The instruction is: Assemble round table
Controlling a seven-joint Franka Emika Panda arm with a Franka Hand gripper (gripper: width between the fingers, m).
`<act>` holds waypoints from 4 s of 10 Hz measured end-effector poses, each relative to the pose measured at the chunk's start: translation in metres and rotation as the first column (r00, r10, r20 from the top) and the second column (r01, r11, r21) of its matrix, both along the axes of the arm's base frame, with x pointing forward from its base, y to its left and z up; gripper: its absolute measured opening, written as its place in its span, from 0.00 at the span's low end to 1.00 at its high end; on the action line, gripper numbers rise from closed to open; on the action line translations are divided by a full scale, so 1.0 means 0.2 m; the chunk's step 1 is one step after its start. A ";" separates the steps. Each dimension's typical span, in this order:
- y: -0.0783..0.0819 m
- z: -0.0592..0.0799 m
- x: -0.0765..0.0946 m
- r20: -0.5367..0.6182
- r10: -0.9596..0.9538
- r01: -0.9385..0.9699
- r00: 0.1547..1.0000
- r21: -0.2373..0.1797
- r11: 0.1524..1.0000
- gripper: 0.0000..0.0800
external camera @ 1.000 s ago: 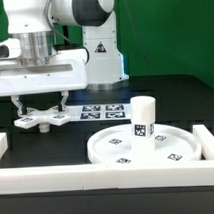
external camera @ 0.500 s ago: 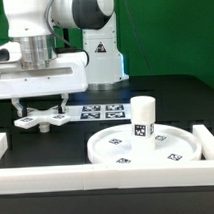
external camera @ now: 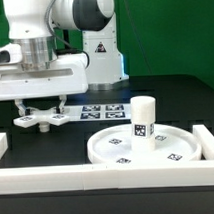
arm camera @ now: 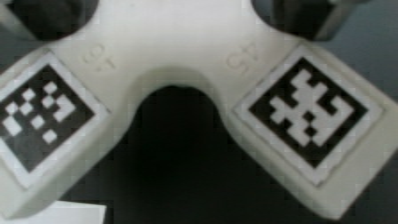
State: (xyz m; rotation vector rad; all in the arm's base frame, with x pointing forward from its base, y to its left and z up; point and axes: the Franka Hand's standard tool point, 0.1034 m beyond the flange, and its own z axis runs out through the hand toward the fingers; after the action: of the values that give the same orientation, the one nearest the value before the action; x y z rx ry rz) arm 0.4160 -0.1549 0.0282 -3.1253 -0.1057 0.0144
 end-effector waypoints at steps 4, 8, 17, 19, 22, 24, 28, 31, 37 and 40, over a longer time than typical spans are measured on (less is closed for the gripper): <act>0.00 0.00 0.00 0.001 0.000 0.000 1.000 0.000 1.000 0.56; 0.06 0.08 0.05 0.021 -0.037 0.037 0.999 0.008 0.999 0.56; 0.43 0.46 0.44 0.081 -0.198 0.192 0.977 0.081 0.978 0.56; 0.44 0.45 0.44 0.074 -0.195 0.189 0.978 0.082 0.979 0.56; 0.64 0.58 0.63 0.072 -0.222 0.215 0.972 0.090 0.972 0.56; 0.79 0.60 0.74 0.065 -0.247 0.241 0.967 0.091 0.966 0.56; 0.83 0.60 0.74 0.068 -0.213 0.207 0.975 0.083 0.975 0.56; 0.90 0.57 0.76 0.052 -0.108 0.105 0.993 0.049 0.993 0.56; 0.93 0.52 0.74 0.035 -0.086 0.084 0.996 0.045 0.995 0.56; 0.90 0.51 0.74 0.040 -0.089 0.087 0.995 0.045 0.995 0.56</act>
Offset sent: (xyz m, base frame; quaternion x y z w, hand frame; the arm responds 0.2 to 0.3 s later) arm 0.0052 -0.0005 0.0011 0.0014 0.0003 -0.0023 1.0000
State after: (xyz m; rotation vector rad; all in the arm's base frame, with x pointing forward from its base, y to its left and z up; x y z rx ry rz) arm 0.5646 0.0260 0.1305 -3.0841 0.0304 -0.0537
